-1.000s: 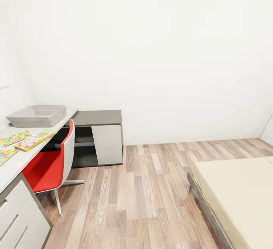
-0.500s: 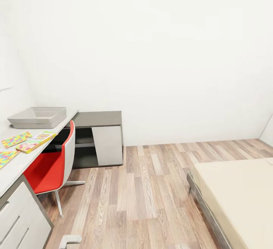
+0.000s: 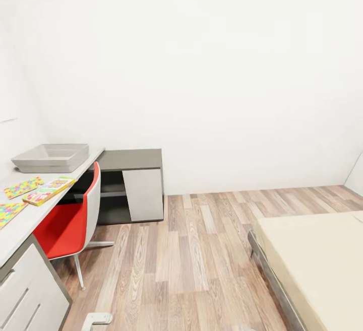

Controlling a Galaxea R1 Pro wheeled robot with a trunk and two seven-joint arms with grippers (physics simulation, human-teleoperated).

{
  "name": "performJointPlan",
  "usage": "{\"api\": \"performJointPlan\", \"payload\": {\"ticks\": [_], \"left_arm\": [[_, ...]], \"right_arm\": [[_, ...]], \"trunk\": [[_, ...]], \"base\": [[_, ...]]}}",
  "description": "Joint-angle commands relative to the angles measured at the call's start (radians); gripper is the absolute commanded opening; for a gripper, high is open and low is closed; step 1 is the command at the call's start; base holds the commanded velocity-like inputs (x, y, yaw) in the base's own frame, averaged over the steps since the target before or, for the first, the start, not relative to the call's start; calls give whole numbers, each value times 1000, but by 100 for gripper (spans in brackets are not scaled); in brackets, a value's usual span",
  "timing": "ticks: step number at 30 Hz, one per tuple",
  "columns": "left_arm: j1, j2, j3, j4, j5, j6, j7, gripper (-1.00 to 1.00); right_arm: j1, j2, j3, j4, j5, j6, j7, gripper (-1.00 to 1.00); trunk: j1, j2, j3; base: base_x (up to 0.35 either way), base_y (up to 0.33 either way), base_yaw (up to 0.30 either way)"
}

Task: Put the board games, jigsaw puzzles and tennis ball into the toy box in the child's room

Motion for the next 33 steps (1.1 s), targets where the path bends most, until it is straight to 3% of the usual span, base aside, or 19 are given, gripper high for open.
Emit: {"api": "performJointPlan", "payload": {"ticks": [1,19,33], "left_arm": [[0,0,1,-2,0,7,-4,100],[0,0,2,-2,2,5,-3,100],[0,1,2,-2,2,3,2,100]], "right_arm": [[0,0,0,1,-5,1,-4,100],[1,9,2,19,-12,-18,-7,100],[1,23,1,19,-13,-16,-9,100]], "trunk": [[-4,6,2],[-73,132,58],[-127,230,102]], "base": [[0,0,0],[0,0,-2],[0,0,-245]]}}
